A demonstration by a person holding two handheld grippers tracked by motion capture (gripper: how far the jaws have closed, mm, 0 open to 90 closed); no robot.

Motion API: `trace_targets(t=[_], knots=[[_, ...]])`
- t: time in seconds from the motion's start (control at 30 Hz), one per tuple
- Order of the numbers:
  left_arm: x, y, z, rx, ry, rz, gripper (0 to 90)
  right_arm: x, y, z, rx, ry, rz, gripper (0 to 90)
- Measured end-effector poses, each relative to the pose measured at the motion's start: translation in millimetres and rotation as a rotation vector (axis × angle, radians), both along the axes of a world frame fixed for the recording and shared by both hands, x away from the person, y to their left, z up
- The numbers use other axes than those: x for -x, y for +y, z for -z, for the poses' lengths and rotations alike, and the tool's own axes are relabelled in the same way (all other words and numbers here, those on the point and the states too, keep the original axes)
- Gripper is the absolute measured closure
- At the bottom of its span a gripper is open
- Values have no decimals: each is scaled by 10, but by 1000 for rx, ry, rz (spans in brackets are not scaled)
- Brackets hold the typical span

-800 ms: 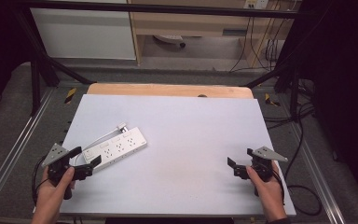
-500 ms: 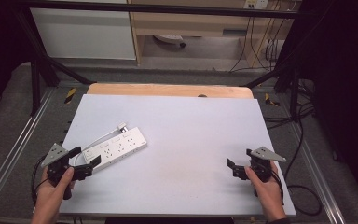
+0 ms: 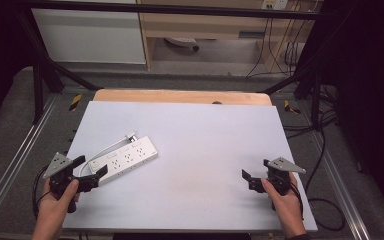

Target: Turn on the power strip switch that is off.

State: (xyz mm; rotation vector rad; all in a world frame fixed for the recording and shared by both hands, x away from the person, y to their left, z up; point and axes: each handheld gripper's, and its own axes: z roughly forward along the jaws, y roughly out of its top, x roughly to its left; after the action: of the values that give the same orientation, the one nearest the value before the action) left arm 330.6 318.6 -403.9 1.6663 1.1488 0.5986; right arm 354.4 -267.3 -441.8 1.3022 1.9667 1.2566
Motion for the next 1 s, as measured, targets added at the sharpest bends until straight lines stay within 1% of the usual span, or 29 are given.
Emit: trace_targets(t=[0.03,0.13,0.17,0.23,0.27,0.33,0.47,0.57,0.6,0.73,0.87,1.0], knots=[[-11,-2,-25,7,-10,-6,69,5,1,-5,-1,-4,2,45],[-17,-5,-41,10,-11,-13,69,8,-1,-9,3,-6,2,45],[-19,-12,-48,17,-10,-9,68,8,-1,-10,1,-7,5,46],[-27,-27,-55,16,-8,8,61,3,1,-13,-2,-10,6,45],[-36,-36,-57,10,-6,10,61,1,5,-14,-2,-9,8,46],[-59,-56,-69,11,1,13,62,-2,9,-15,0,-10,4,46],[-127,-118,-87,-5,1,26,63,14,29,-20,15,-14,-7,45],[-171,-151,-108,-6,3,25,64,19,29,-22,17,-15,-9,43],[-181,-152,-114,-8,0,23,65,19,31,-22,16,-16,-11,42],[-210,-144,-133,1,13,17,67,14,38,-21,18,-17,-15,42],[-212,-129,-182,5,2,16,68,23,47,-26,16,-14,-16,39],[-216,-116,-205,18,-7,13,59,22,46,-24,21,-16,-17,34]])
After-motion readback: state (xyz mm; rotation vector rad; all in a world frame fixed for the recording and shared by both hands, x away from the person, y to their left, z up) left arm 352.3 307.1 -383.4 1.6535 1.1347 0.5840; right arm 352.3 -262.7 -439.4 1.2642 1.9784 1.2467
